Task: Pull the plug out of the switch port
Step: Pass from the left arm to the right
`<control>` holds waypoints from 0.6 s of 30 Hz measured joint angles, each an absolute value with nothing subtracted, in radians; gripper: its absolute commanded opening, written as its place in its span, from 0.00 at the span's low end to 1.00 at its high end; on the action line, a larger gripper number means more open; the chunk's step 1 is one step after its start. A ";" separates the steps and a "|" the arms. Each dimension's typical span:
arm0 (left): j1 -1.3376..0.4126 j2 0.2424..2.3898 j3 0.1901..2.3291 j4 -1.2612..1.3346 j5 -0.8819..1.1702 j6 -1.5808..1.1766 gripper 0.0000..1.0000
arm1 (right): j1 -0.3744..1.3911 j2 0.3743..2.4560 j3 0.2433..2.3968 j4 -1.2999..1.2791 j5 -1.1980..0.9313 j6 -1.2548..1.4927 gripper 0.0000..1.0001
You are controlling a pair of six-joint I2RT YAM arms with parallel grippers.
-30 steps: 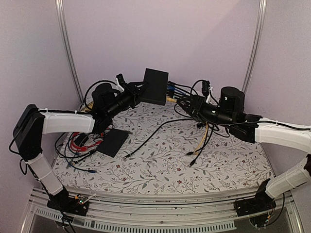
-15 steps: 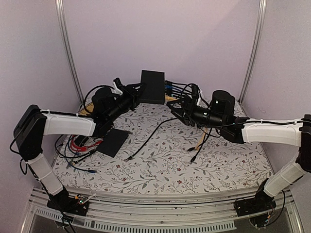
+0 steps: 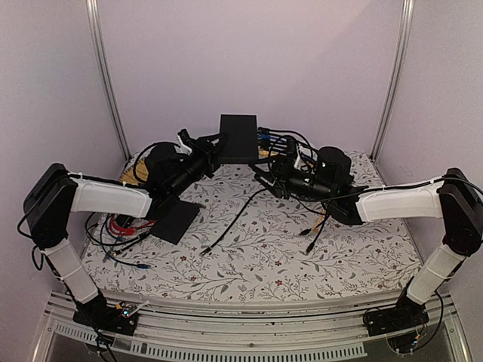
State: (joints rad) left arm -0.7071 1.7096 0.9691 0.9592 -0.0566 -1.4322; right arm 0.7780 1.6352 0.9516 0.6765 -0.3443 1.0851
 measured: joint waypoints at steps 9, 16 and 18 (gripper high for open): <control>-0.707 1.721 0.947 0.994 -0.056 -1.494 0.00 | 0.778 1.671 1.011 0.738 -0.348 1.090 0.64; -0.707 1.745 0.936 1.013 -0.056 -1.524 0.00 | 0.778 1.724 1.047 0.750 -0.350 1.096 0.64; -0.707 1.750 0.935 1.013 -0.056 -1.527 0.00 | 0.778 1.729 1.048 0.751 -0.349 1.096 0.63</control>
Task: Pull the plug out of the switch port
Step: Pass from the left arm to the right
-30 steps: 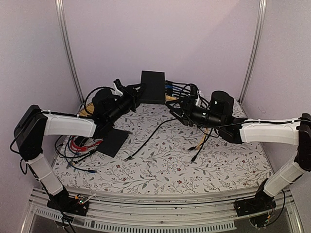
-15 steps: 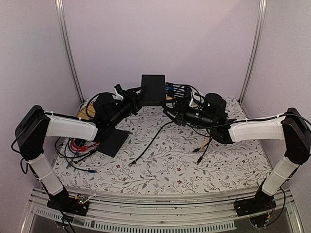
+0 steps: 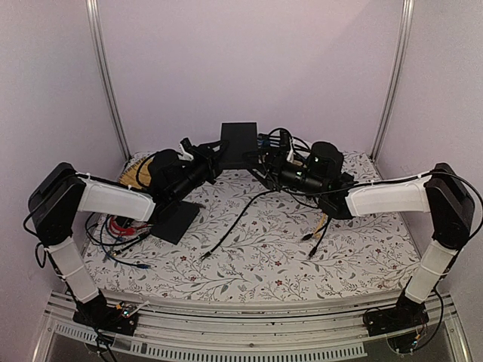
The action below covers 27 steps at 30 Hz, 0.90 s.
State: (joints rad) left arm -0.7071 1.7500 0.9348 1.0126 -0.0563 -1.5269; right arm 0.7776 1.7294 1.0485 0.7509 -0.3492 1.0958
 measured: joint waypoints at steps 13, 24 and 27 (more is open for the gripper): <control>-0.711 1.753 0.932 1.014 -0.057 -1.539 0.00 | 0.772 1.795 1.093 0.786 -0.335 1.104 0.42; -0.712 1.769 0.928 1.079 -0.052 -1.507 0.00 | 0.764 1.803 1.100 0.793 -0.336 1.147 0.08; -0.712 1.769 0.928 1.084 -0.043 -1.486 0.00 | 0.760 1.806 1.101 0.793 -0.351 1.149 0.03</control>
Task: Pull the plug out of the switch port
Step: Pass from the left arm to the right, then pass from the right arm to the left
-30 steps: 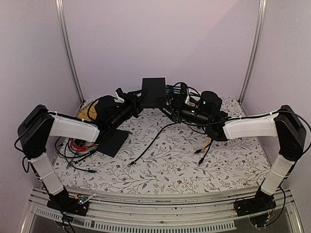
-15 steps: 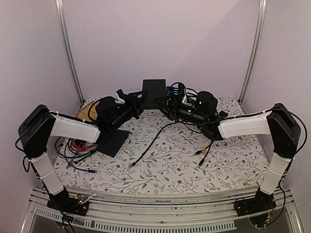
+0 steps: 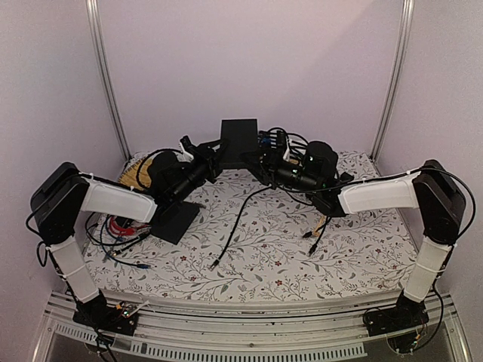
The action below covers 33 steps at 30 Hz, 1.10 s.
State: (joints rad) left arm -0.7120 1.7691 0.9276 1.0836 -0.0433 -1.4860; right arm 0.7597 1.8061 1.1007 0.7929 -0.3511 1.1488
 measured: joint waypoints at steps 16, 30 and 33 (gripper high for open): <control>-0.653 1.798 0.938 1.151 0.189 -1.280 0.64 | 0.710 1.847 1.100 0.828 -0.491 1.079 0.02; -0.596 1.923 1.008 1.320 0.458 -1.261 0.98 | 0.638 1.854 1.098 0.800 -0.597 0.986 0.02; -0.589 1.908 1.008 1.271 0.492 -1.187 0.98 | 0.630 1.854 1.090 0.800 -0.615 0.976 0.02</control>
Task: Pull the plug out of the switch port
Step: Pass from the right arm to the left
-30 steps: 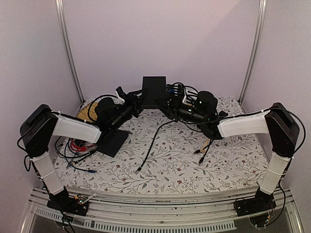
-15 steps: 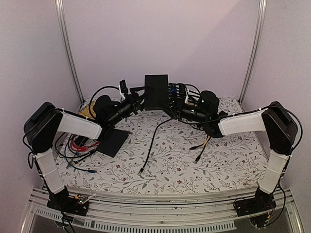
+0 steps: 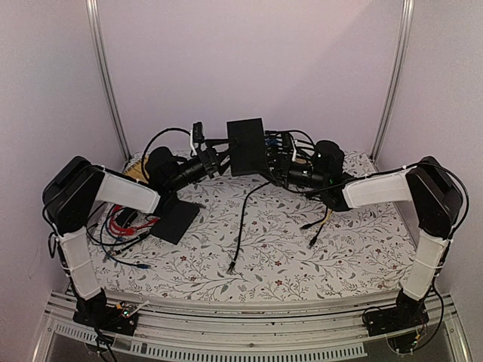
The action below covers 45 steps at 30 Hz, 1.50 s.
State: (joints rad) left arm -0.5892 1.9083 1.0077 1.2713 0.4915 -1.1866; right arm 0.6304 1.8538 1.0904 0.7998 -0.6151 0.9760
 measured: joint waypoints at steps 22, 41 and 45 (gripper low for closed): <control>-0.726 1.483 0.805 0.833 -0.029 -0.235 0.98 | 0.578 1.838 1.040 0.748 -0.641 0.966 0.02; -0.471 1.765 0.878 1.013 0.542 -0.650 0.90 | 0.566 1.825 1.040 0.710 -0.670 0.942 0.02; -0.443 1.871 0.927 1.105 0.663 -0.797 0.98 | 0.566 1.821 1.040 0.715 -0.691 0.942 0.02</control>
State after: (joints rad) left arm -0.4427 1.8713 0.9272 1.1049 0.6632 -0.7971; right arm 0.5663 1.8206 1.0401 0.7151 -0.6910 0.9421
